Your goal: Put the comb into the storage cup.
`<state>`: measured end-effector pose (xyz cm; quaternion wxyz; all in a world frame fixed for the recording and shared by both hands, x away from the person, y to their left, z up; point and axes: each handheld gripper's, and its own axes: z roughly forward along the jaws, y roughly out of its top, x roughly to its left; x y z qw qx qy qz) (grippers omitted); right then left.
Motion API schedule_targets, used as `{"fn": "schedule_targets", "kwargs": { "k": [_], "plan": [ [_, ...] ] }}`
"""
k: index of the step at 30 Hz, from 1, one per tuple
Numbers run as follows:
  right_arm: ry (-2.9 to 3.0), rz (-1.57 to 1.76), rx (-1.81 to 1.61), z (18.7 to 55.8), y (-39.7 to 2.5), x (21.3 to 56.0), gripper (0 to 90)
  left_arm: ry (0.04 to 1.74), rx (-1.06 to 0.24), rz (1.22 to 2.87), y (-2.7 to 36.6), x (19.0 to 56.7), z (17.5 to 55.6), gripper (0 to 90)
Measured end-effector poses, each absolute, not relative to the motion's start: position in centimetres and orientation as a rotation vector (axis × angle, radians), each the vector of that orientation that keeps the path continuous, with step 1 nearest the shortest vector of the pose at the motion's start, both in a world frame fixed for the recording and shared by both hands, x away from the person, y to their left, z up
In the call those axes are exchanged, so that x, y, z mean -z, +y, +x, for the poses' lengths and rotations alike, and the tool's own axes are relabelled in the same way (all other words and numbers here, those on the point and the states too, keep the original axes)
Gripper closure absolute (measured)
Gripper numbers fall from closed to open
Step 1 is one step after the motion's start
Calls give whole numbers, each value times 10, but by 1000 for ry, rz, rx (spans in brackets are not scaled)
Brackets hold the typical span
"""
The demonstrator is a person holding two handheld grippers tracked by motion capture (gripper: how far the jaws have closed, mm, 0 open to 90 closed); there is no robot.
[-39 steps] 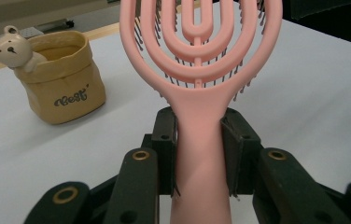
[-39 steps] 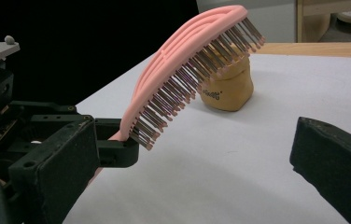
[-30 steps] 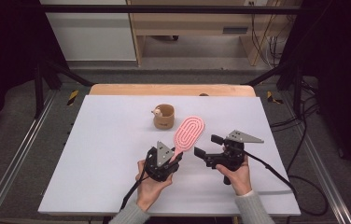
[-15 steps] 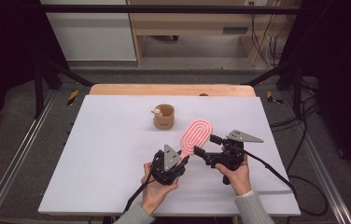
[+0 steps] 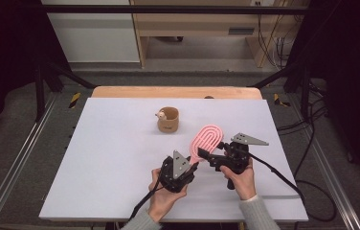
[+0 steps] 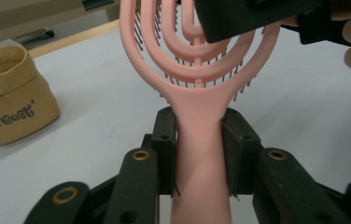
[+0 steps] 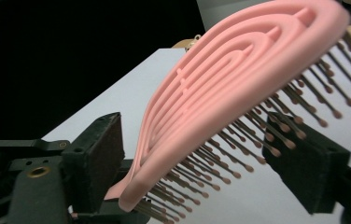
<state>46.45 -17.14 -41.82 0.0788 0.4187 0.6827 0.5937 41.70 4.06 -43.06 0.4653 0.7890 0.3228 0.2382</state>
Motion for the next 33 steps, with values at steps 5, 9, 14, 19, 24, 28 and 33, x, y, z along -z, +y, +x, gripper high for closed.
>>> {"fn": "schedule_targets", "kwargs": {
  "k": [5,9,14,19,24,28,33],
  "plan": [
    [2042,1257,-1773,465,-171,419,300,784,-587,1940,38,431,415,690],
    [2046,1255,-1781,465,-171,419,374,779,-594,1940,37,431,415,689],
    [2055,1291,-1795,466,-173,419,427,777,-595,1943,36,432,415,690],
    [2062,1310,-1795,466,-174,419,465,775,-602,1946,34,433,415,689],
    [2065,1308,-1805,465,-174,418,487,774,-606,1946,33,433,415,689],
    [2075,1308,-1816,464,-174,418,517,770,-612,1954,33,435,416,690],
    [2086,1303,-1830,464,-175,417,548,765,-617,1958,32,435,416,690]
  ]
}}
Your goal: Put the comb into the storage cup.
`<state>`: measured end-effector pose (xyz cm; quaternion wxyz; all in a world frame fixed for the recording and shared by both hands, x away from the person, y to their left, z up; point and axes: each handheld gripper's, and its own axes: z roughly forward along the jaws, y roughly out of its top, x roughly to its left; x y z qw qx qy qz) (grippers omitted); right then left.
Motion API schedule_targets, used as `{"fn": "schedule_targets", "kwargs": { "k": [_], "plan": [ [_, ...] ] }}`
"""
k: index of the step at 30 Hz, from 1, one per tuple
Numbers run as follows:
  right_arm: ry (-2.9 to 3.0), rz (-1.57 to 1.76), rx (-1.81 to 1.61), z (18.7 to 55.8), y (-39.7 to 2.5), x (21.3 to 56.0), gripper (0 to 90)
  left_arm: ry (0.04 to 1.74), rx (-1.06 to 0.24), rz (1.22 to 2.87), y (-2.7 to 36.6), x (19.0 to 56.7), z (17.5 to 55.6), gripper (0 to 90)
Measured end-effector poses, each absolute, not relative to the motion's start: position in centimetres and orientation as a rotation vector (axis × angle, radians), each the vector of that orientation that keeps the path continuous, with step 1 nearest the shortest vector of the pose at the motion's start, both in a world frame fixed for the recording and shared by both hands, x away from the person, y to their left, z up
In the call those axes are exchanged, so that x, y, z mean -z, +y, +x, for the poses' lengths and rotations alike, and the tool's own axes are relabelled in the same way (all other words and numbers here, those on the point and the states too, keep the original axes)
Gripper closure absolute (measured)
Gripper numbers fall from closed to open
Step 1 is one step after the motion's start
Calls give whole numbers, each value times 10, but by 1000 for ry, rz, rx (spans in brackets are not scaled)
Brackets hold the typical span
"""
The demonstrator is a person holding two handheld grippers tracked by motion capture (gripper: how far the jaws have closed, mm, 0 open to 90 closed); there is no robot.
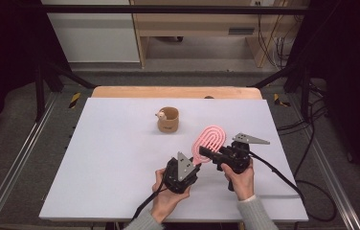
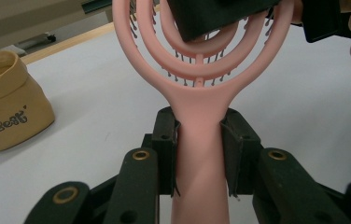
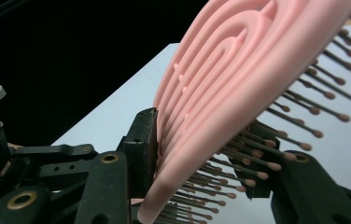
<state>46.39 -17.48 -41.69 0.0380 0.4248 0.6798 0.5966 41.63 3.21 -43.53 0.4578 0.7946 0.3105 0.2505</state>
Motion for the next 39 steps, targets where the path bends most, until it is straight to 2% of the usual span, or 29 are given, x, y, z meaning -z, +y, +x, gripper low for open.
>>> {"fn": "schedule_targets", "kwargs": {
  "k": [16,39],
  "plan": [
    [2097,1273,-1881,460,-177,413,614,757,-621,1962,29,436,418,692],
    [2090,1232,-1916,455,-179,410,636,741,-615,1948,27,434,417,688]
  ]
}}
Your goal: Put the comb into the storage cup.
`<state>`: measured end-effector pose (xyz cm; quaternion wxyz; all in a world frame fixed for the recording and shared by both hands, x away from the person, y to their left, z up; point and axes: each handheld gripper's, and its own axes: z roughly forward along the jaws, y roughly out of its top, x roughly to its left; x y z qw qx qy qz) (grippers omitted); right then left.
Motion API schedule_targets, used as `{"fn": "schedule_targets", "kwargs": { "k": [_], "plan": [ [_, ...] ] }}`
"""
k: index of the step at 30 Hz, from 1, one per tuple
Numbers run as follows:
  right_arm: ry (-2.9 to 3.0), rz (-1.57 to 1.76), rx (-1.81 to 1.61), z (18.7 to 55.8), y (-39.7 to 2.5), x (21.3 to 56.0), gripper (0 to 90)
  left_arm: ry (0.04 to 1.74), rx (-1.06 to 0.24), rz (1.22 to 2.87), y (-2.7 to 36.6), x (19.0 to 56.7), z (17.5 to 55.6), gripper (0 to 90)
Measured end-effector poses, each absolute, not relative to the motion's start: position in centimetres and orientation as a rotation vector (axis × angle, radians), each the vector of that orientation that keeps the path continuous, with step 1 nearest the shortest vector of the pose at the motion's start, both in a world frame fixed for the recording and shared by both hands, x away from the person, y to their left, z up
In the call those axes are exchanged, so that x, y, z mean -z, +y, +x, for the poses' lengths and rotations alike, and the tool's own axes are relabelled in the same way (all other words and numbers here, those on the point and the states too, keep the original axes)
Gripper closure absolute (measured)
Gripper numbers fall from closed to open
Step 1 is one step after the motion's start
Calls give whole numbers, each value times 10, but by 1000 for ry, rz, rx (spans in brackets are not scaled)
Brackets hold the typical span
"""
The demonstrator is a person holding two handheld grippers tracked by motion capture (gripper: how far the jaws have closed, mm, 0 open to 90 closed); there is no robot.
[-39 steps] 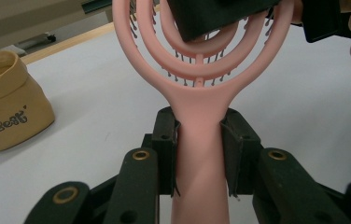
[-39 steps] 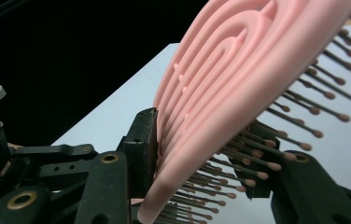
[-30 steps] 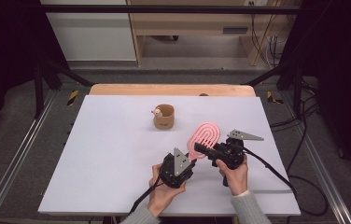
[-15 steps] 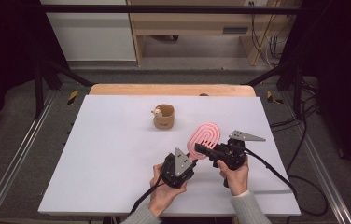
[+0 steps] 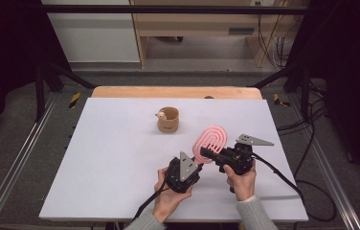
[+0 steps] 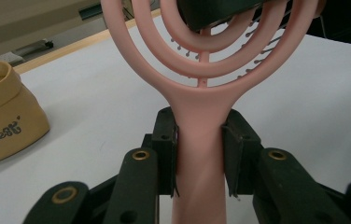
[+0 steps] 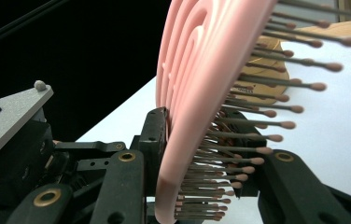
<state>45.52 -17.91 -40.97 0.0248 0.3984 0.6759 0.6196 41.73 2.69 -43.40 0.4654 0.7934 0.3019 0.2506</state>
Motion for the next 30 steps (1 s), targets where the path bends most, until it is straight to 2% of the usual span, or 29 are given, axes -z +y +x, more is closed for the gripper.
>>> {"fn": "schedule_targets", "kwargs": {
  "k": [9,15,20,30],
  "plan": [
    [2087,1236,-1914,454,-180,409,638,740,-588,1946,29,433,419,670],
    [2067,1240,-1903,454,-181,407,638,731,-561,1933,33,431,420,613],
    [2055,1240,-1890,453,-183,406,638,714,-512,1927,37,429,421,480],
    [2016,1252,-1877,453,-187,404,639,670,-413,1916,50,419,425,340]
  ]
}}
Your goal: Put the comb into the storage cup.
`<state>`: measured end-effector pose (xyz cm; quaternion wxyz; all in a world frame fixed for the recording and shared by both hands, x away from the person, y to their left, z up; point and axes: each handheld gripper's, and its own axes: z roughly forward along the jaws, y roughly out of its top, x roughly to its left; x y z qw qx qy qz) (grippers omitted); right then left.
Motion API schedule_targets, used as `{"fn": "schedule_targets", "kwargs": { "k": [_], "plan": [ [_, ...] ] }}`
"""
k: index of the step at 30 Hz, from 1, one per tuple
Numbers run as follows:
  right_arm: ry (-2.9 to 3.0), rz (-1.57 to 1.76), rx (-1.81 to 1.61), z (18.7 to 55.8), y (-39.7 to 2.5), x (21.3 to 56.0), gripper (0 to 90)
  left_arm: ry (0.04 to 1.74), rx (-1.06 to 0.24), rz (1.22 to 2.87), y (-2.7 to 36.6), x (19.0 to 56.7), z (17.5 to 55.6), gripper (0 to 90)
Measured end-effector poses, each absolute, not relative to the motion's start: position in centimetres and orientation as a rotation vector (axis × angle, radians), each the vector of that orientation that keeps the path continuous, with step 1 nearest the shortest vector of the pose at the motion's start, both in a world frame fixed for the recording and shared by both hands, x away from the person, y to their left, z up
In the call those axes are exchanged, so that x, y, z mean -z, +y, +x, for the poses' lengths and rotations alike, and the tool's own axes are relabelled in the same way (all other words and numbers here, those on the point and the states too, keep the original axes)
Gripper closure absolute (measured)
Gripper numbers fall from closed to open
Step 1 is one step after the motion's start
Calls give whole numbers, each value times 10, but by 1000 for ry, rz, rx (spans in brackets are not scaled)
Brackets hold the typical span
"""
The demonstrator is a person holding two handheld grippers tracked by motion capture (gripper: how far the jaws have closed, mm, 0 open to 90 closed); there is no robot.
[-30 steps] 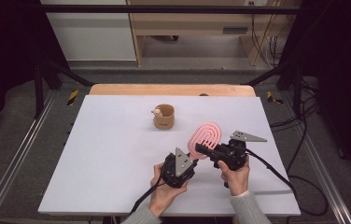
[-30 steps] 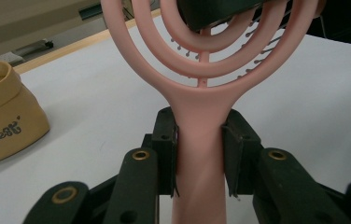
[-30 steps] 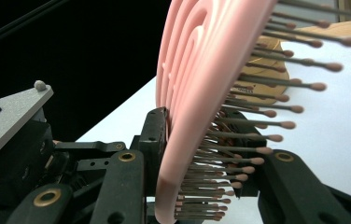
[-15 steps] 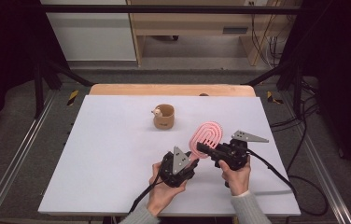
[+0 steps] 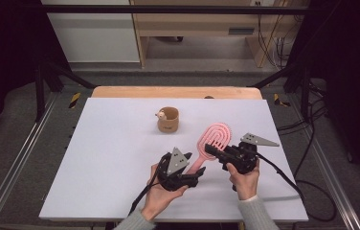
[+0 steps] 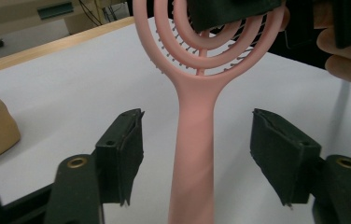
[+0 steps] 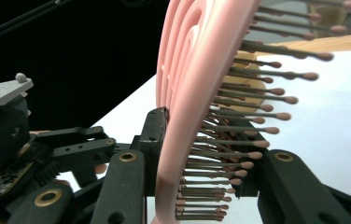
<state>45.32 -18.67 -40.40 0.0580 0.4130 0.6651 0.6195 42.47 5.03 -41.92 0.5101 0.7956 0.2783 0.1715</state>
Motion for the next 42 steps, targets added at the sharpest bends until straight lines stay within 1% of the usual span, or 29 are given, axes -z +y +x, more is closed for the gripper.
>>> {"fn": "schedule_targets", "kwargs": {
  "k": [2,3,4,8,10,11,16,18,19,24,37,42],
  "plan": [
    [2001,1256,-1873,453,-189,403,639,666,-383,1916,54,417,426,308],
    [1992,1257,-1868,453,-190,403,638,667,-380,1911,56,416,427,275],
    [1992,1257,-1868,453,-190,403,638,667,-382,1907,59,415,428,275],
    [1979,1257,-1861,453,-192,403,638,668,-368,1891,67,412,431,208],
    [1972,1261,-1849,453,-194,402,638,668,-358,1885,70,411,432,151],
    [1972,1261,-1849,453,-194,402,638,669,-355,1883,72,410,433,151],
    [1956,1257,-1844,452,-197,401,637,686,-348,1890,83,407,437,57],
    [1952,1250,-1845,452,-198,401,637,700,-352,1885,89,406,438,48],
    [1951,1254,-1836,452,-198,400,637,704,-345,1885,92,406,439,25],
    [1949,1242,-1825,452,-199,400,636,725,-368,1911,107,405,442,3],
    [1954,1227,-1808,453,-201,399,636,760,-352,1870,152,415,444,0],
    [1961,1222,-1804,453,-201,399,635,782,-391,1879,168,422,444,0]
  ]
}}
